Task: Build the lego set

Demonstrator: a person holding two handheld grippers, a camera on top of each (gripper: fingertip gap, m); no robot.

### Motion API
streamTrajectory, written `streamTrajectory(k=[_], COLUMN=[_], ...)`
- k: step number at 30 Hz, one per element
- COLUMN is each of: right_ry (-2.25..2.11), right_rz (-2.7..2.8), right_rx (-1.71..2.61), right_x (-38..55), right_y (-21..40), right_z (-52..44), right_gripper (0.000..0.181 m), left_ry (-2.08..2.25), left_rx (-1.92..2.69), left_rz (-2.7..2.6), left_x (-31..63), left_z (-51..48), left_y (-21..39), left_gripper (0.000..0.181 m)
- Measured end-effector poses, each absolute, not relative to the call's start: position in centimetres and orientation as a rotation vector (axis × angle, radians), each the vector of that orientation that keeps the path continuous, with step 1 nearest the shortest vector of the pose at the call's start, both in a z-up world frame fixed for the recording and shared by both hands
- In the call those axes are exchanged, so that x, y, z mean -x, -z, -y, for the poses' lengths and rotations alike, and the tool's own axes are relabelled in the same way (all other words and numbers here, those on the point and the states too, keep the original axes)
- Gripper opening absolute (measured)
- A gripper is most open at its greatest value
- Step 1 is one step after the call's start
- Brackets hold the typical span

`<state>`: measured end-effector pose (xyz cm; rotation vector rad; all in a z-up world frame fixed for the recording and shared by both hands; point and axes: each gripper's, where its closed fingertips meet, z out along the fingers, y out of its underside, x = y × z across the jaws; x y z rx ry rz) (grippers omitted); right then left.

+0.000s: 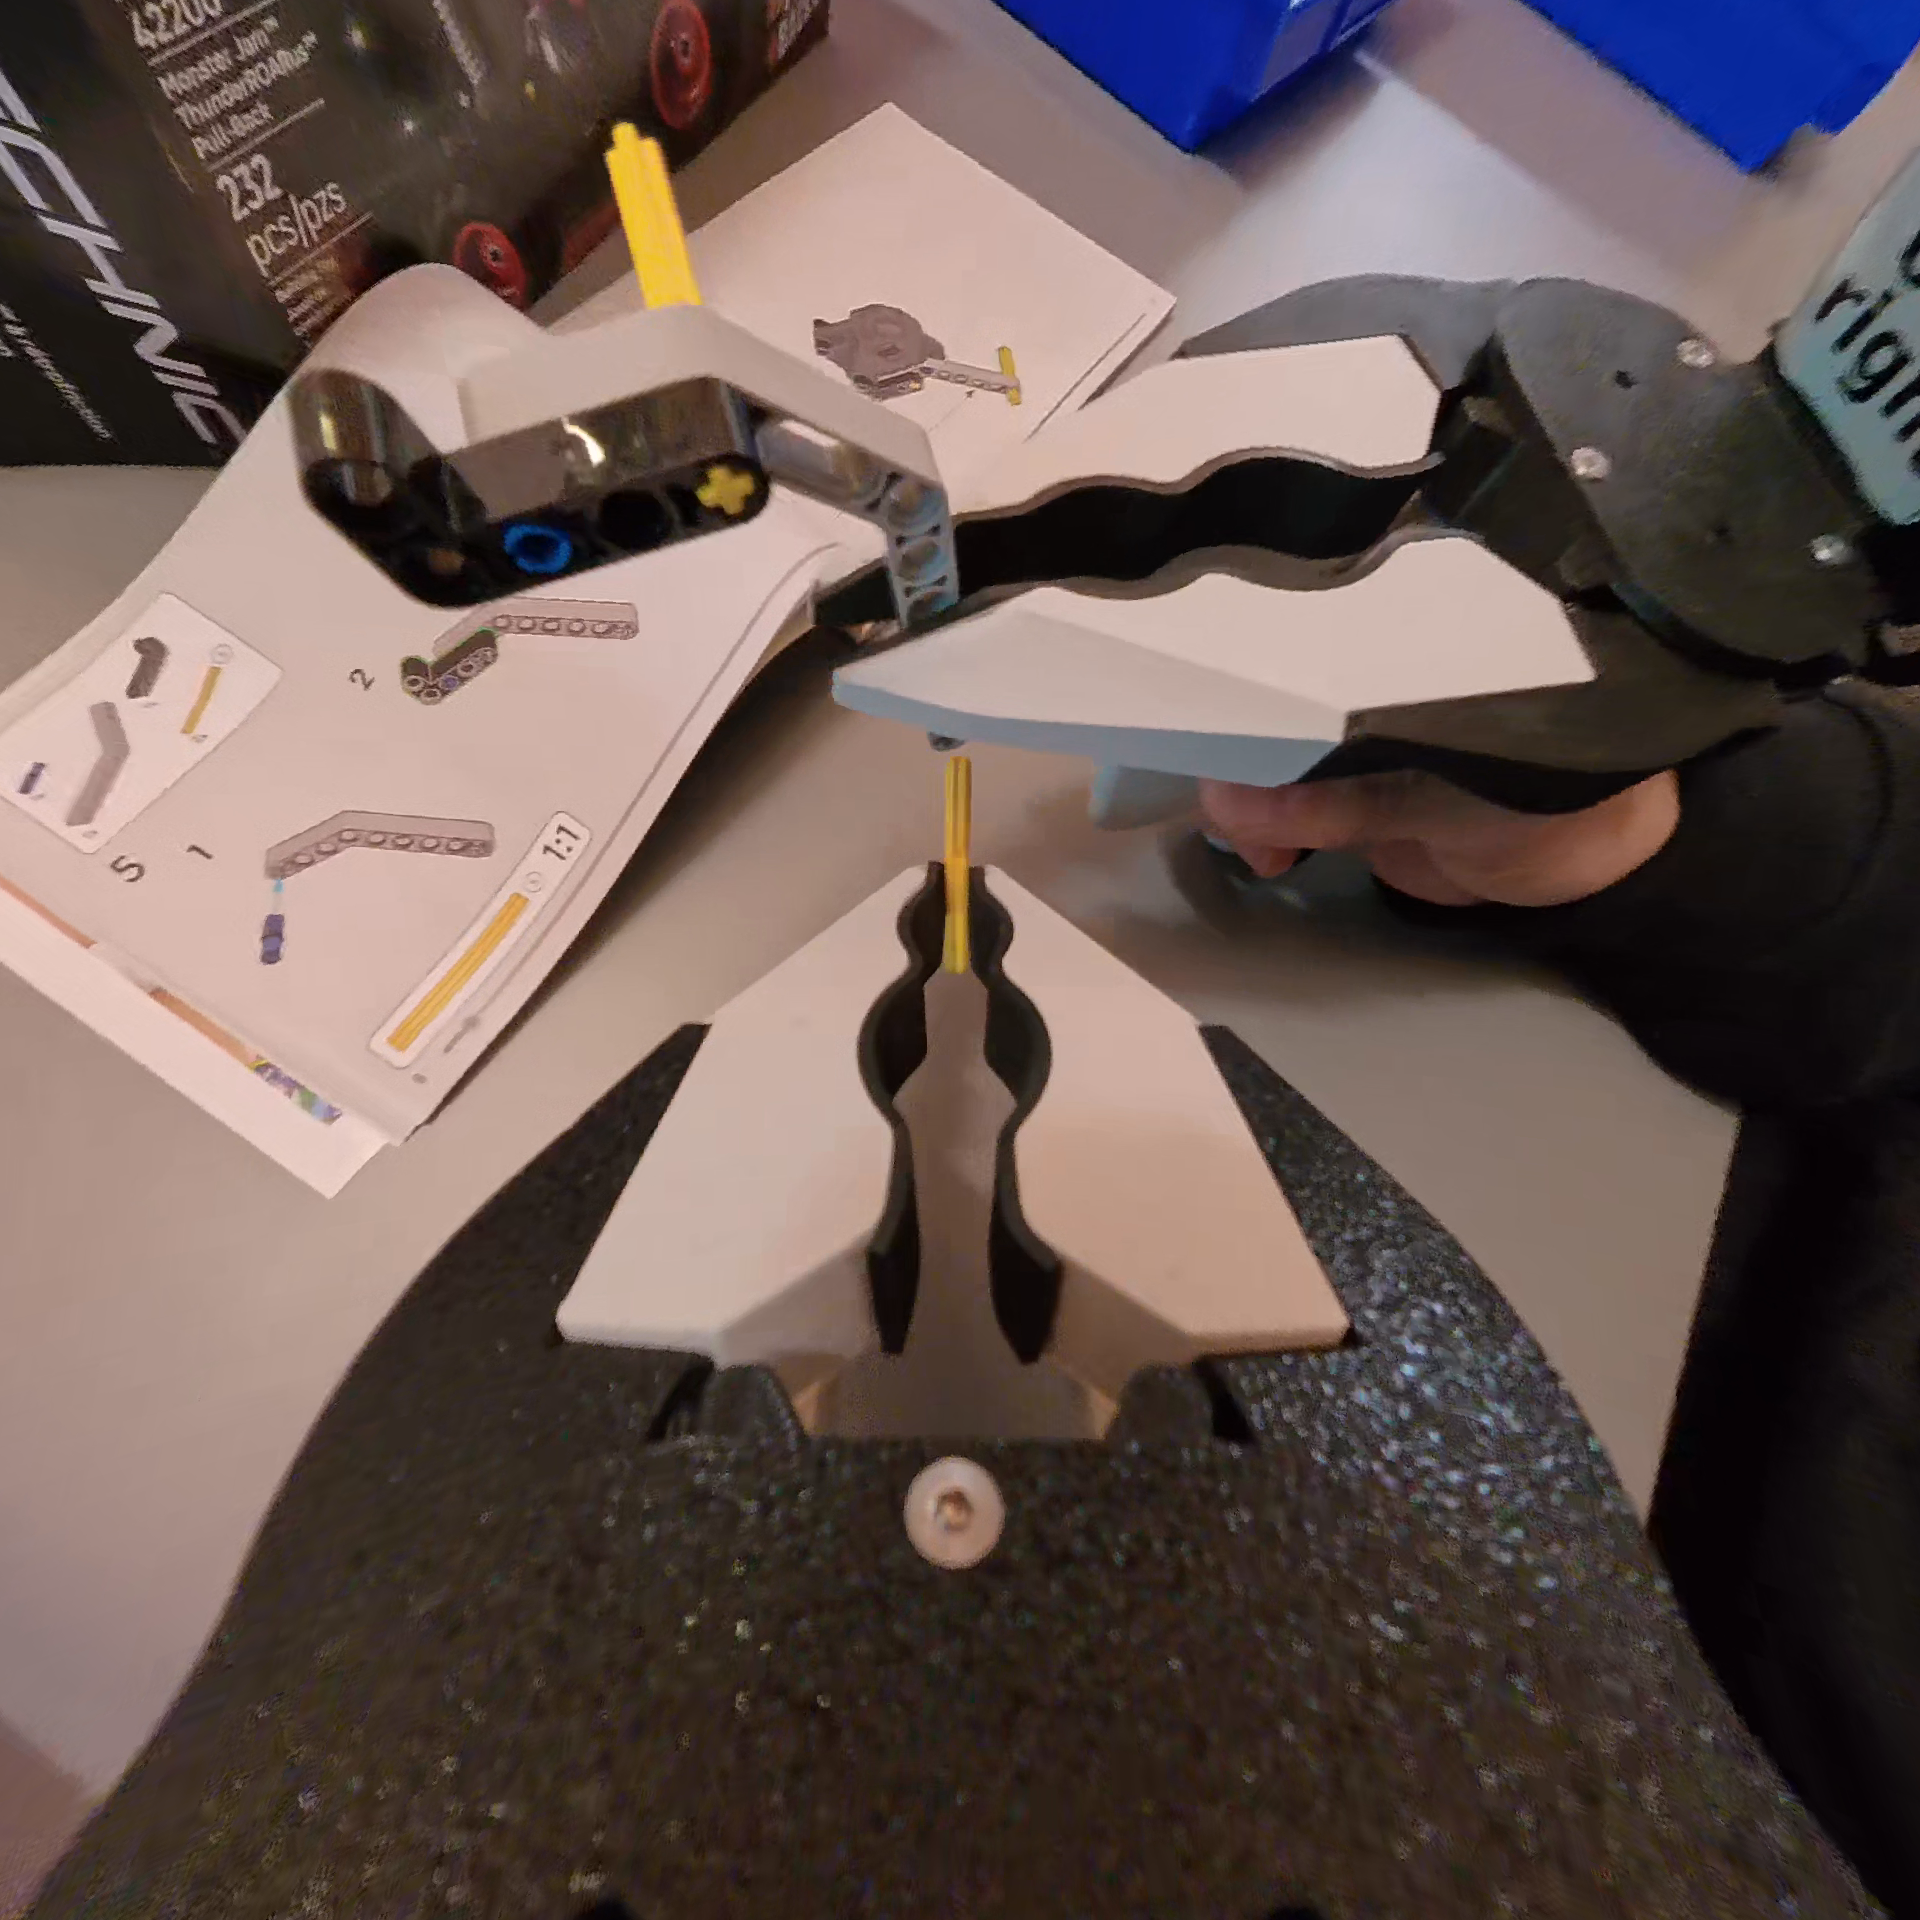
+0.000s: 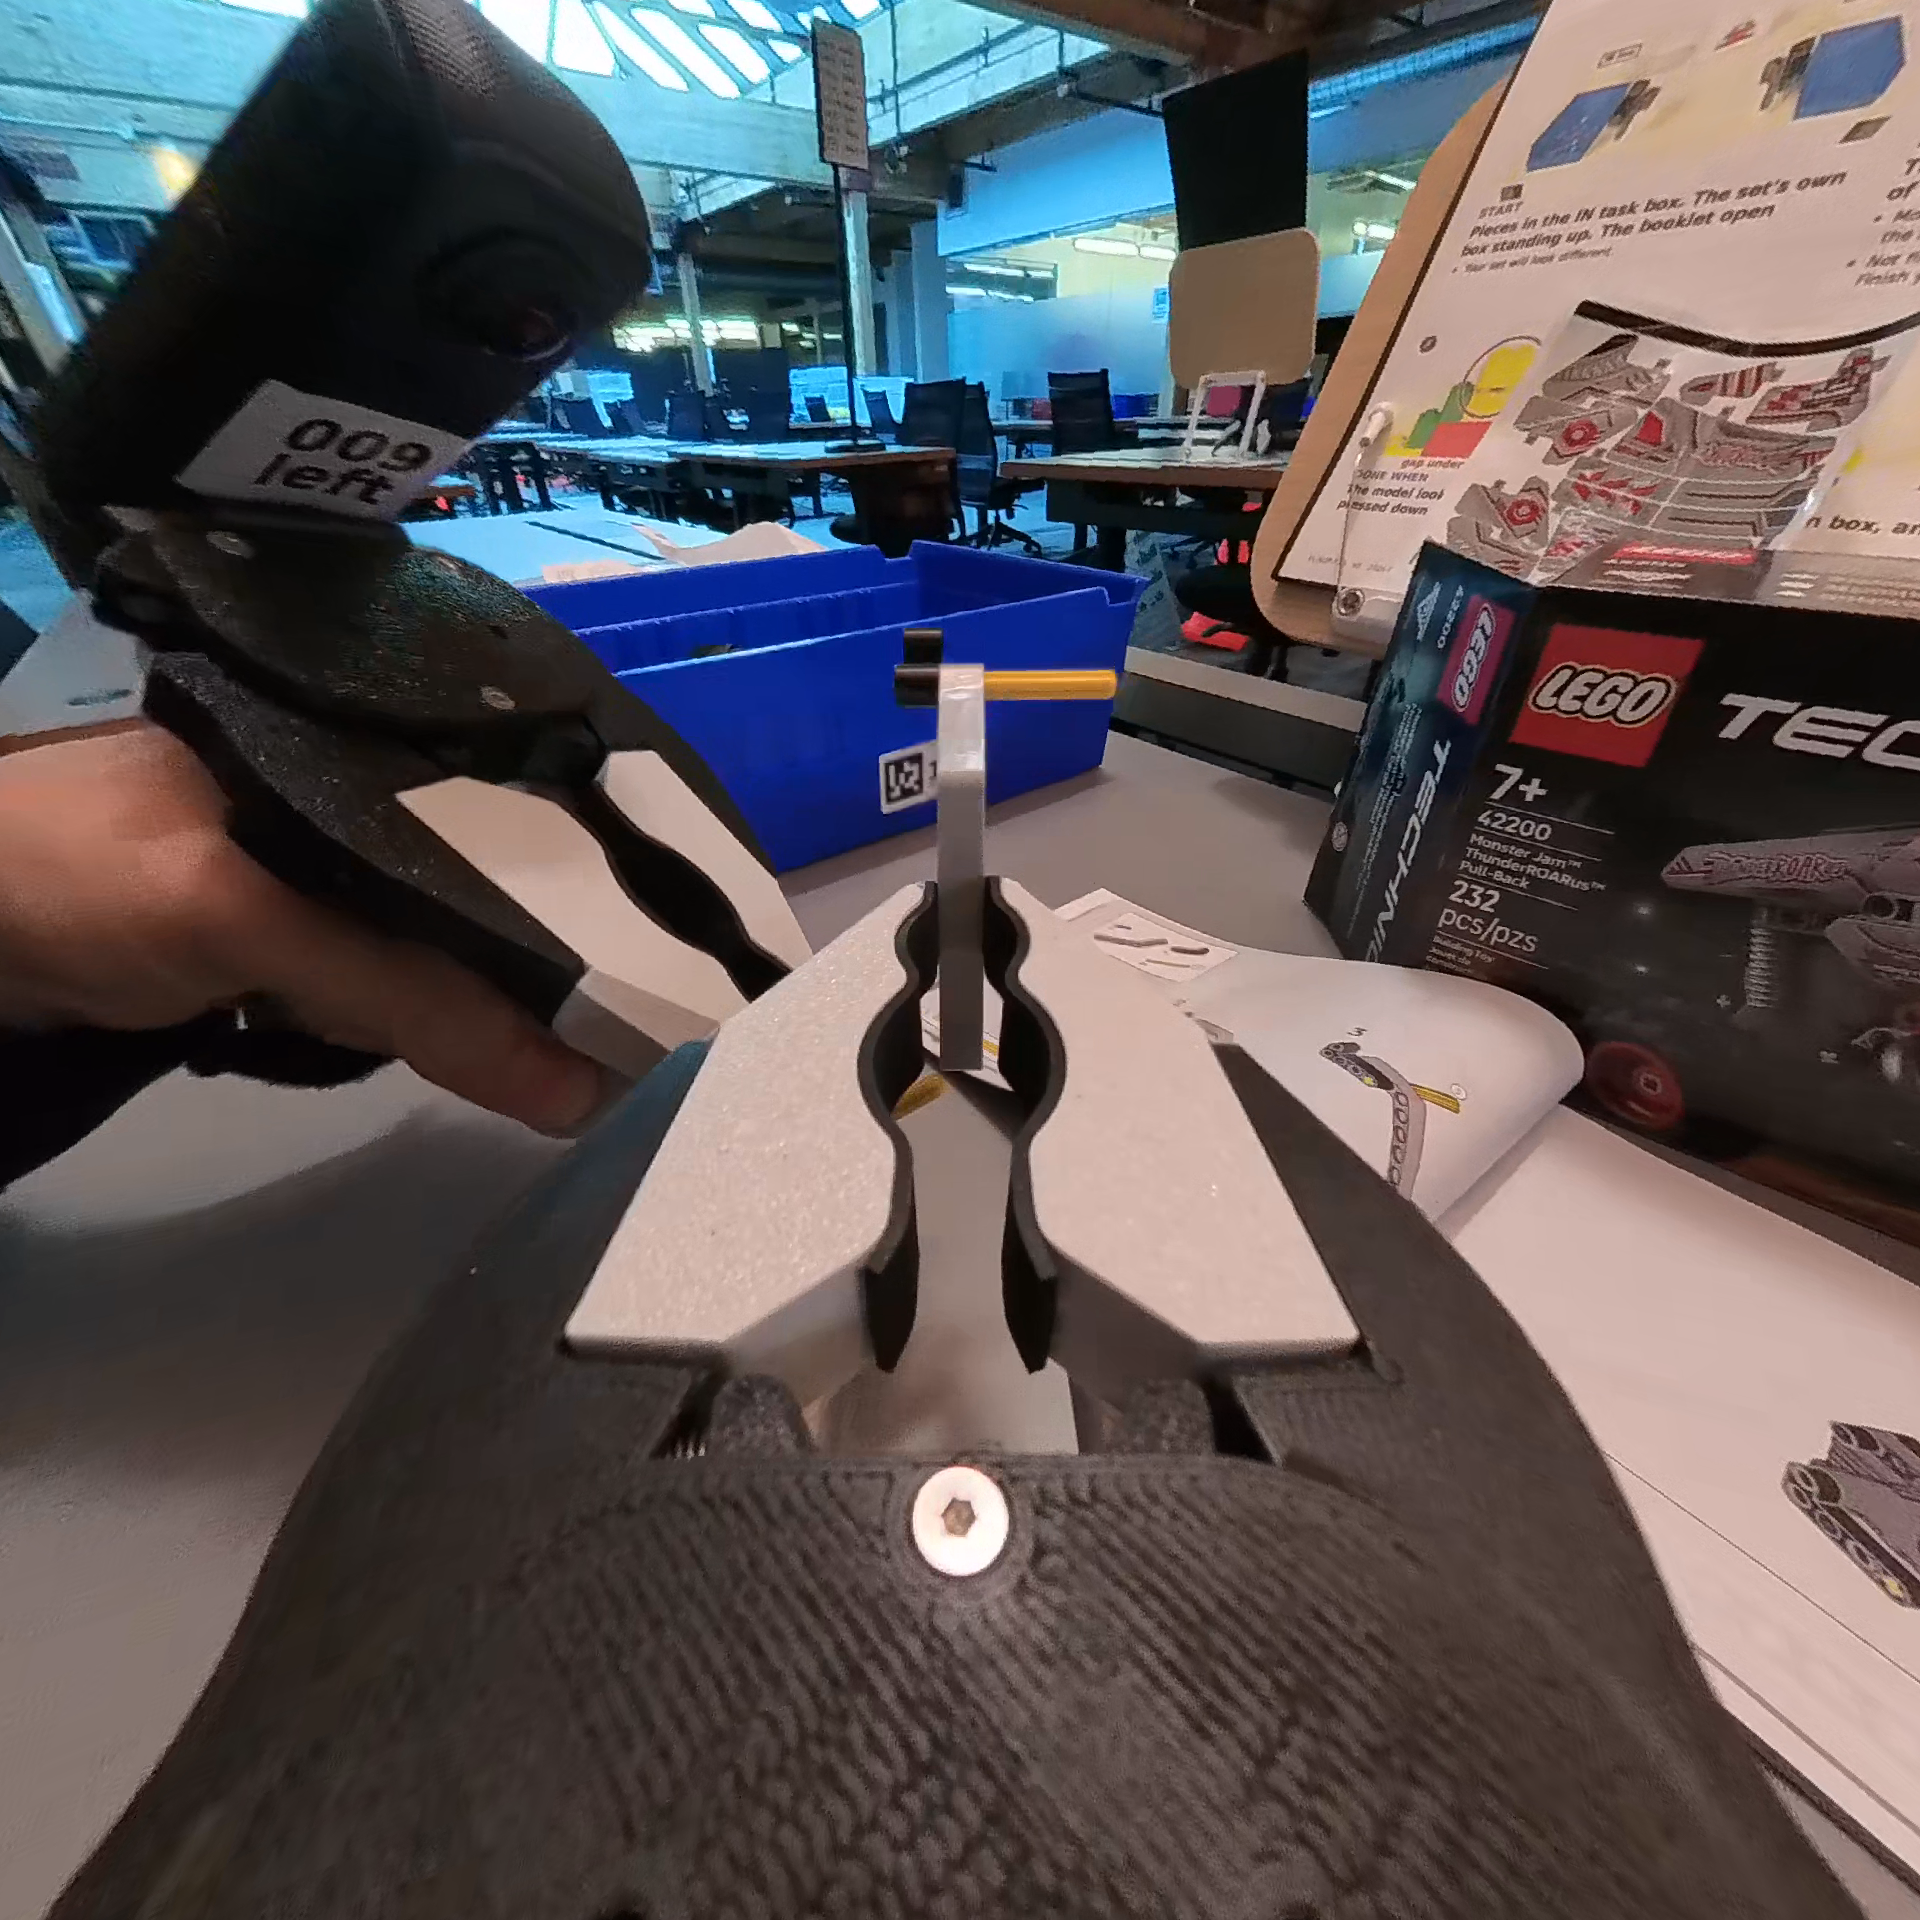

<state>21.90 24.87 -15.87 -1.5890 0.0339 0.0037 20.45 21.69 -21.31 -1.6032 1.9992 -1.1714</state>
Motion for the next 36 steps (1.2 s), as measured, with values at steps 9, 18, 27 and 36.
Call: streamTrajectory(k=[9, 18, 27, 36], right_ry=[-0.243, -0.188, -0.221, -0.246], right_rz=[0.041, 0.118, 0.155, 0.232], right_rx=[1.312, 1.141, 1.122, 1.098], right_x=[-21.0, -20.0, -19.6, -19.4], right_y=[11.3, 8.6, 8.4, 7.9], right_z=[-22.8, -21.0, -20.6, -19.7], right_gripper=[0.005, 0.006, 0.006, 0.006], left_ry=[2.244, 2.664, 2.769, 2.988], left_rx=[1.659, 1.57, 1.569, 1.563], left_rz=[-1.76, -1.639, -1.586, -1.475], left_x=[-18.9, -18.4, -18.4, -18.4], left_z=[-19.7, -17.7, -17.3, -16.3], left_y=[15.5, 12.9, 12.5, 11.9], left_gripper=[0.001, 0.002, 0.002, 0.002])
